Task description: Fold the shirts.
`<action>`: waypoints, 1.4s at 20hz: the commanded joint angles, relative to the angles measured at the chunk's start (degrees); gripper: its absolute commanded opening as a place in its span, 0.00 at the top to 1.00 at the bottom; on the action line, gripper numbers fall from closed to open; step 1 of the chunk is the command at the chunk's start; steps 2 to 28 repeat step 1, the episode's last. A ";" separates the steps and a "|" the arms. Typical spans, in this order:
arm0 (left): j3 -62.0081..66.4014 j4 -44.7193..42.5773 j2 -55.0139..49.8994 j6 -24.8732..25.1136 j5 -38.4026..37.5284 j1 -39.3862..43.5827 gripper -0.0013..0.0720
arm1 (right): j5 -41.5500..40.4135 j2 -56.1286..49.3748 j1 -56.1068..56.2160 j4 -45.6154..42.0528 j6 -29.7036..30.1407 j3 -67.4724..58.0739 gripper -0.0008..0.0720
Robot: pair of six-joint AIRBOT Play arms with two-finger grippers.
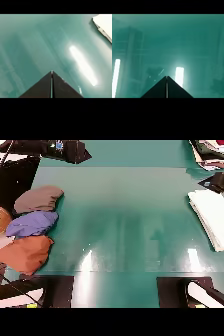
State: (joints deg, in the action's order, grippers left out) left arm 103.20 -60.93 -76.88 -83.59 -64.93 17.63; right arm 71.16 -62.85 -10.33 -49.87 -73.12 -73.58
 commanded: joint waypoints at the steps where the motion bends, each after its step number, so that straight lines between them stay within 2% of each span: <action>1: 0.00 0.04 -0.02 -0.02 0.02 0.00 0.95 | -0.81 0.07 2.82 0.24 0.68 0.02 0.97; 28: 0.00 0.04 -0.02 -0.02 0.02 0.00 0.95 | -0.81 0.07 2.82 0.24 0.68 0.02 0.97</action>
